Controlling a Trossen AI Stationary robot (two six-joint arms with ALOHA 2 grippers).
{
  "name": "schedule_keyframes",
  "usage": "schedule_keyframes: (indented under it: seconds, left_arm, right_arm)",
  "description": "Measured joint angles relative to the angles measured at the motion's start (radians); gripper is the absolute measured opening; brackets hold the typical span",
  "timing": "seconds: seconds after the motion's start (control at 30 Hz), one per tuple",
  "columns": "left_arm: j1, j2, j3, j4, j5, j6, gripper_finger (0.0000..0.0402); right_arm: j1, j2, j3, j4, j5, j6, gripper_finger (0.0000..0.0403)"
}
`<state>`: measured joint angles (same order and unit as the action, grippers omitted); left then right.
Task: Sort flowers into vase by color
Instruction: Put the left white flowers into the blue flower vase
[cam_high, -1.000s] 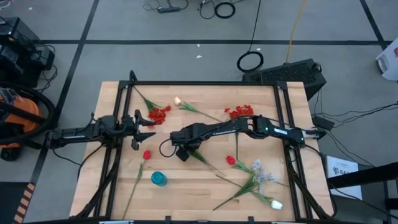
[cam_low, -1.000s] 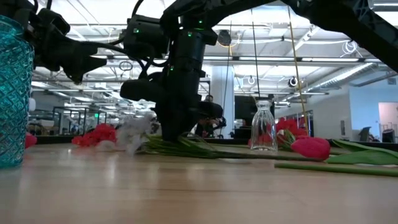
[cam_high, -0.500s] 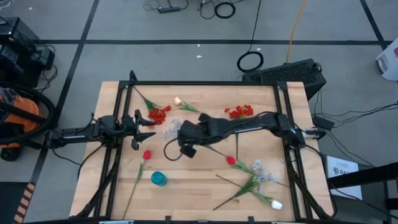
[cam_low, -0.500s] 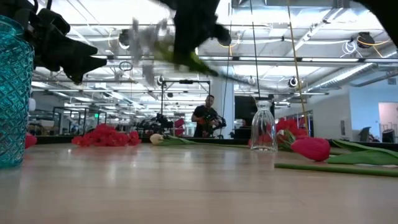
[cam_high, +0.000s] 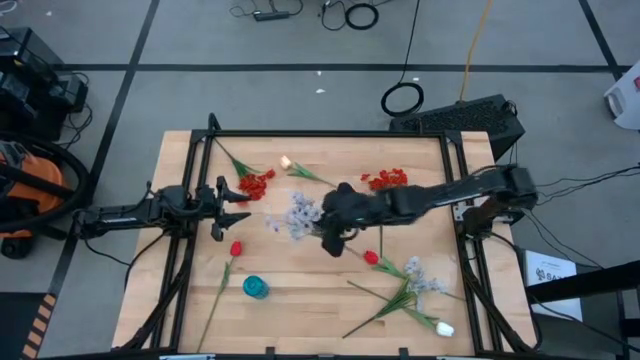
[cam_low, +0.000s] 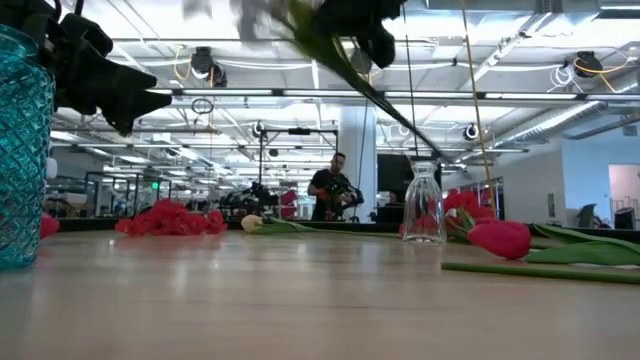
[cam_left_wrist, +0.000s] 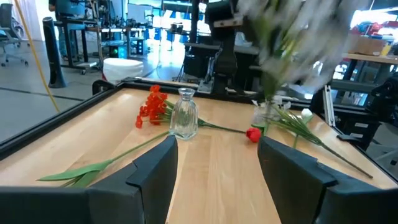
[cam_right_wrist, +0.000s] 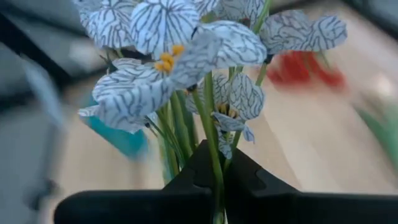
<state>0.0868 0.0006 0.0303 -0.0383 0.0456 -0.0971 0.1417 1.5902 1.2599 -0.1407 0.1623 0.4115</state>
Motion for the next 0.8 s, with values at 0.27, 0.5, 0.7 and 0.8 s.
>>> schedule_keyframes:
  seconds: [0.27, 0.5, 0.7, 0.8]
  left_arm:
    - [0.0, 0.0, 0.0, 0.0, 0.0, 0.0, 0.0228]
    - [0.0, 0.0, 0.0, 0.001, 0.0, 0.0, 0.0228]
    - [0.0, 0.0, 0.0, 0.0, 0.0, 0.0, 0.0228]
    - [0.0, 0.0, 0.0, 0.0, 0.0, 0.0, 0.0228]
  right_arm:
    - [0.001, -0.03, -0.237, 0.8, -0.111, -0.215, 0.0]
    - [0.012, 0.164, -0.004, 0.943, -0.237, -0.243, 0.0]
    - [0.03, 0.339, 0.317, 0.825, -0.358, -0.241, 0.0]
    - [0.049, 0.403, 0.439, 0.761, -0.373, -0.241, 0.0]
